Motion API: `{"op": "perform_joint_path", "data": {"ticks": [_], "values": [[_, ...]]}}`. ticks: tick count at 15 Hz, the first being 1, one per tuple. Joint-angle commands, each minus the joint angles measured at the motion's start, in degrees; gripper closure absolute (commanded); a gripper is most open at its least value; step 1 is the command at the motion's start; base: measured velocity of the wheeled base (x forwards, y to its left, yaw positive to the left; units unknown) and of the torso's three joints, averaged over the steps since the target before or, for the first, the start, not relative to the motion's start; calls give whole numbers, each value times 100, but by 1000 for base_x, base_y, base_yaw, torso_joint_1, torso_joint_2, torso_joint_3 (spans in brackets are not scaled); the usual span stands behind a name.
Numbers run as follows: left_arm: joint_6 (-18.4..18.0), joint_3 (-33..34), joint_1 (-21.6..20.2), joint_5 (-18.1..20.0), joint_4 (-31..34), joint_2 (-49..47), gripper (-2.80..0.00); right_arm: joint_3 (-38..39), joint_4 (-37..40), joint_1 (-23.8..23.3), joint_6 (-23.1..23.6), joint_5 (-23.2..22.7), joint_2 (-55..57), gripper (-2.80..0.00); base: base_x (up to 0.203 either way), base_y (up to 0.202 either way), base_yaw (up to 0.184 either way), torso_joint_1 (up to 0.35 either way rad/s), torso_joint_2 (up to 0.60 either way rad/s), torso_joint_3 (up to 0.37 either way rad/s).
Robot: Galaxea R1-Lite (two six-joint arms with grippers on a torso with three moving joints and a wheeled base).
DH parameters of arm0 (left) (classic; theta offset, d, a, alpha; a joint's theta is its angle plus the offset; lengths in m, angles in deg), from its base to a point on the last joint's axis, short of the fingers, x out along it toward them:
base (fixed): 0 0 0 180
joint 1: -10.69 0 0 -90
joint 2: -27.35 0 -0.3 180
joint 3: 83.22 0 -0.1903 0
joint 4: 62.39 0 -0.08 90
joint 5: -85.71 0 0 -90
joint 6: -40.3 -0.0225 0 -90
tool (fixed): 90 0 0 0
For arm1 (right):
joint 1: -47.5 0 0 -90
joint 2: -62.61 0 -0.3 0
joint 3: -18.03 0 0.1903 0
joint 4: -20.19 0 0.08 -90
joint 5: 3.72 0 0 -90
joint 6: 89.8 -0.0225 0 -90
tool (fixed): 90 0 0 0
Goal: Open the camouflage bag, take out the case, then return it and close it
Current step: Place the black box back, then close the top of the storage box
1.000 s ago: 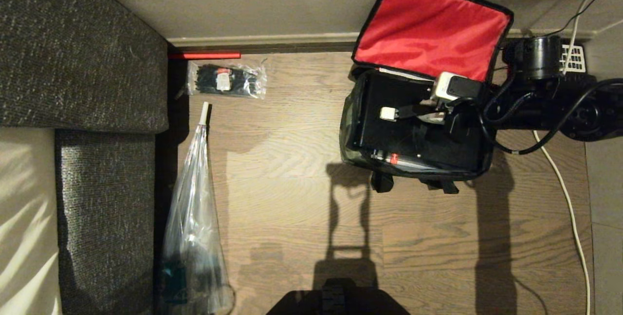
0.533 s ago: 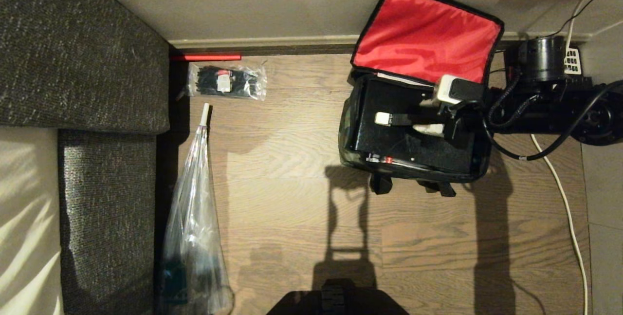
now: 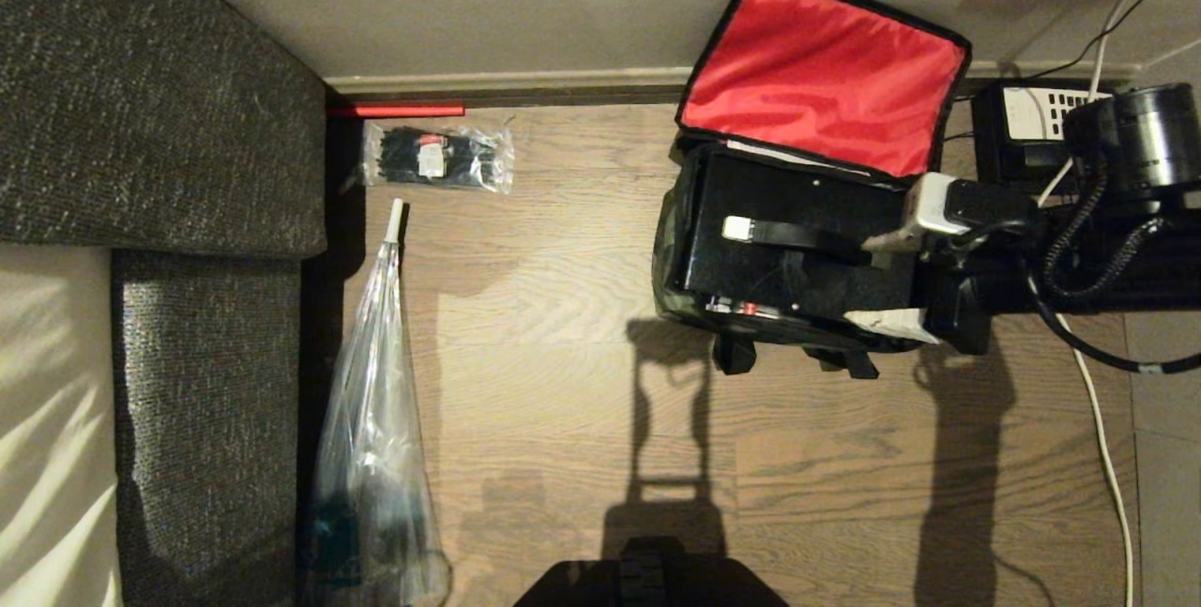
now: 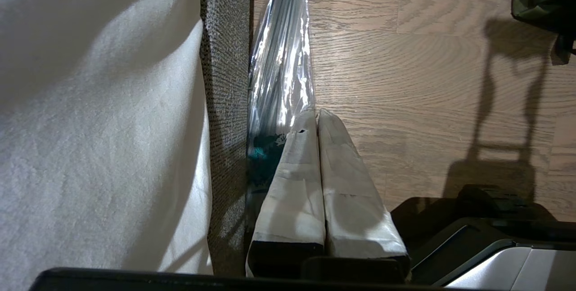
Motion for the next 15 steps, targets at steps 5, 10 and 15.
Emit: {"op": "perform_joint_path", "data": {"ticks": [5,10,15], "values": [[2,1,-10,-5,0,7,0,644,116,-18,-2389,1231,-1453,0,0,0,0,0,0,0],[2,1,-1,-5,0,0,0,2010,505,-82,-4479,1993,-2500,0,0,0,0,0,0,0],[2,1,-10,-5,0,1,0,2323,608,-1295,-5698,1189,-2214,0,0,0,0,0,0,0]]}}
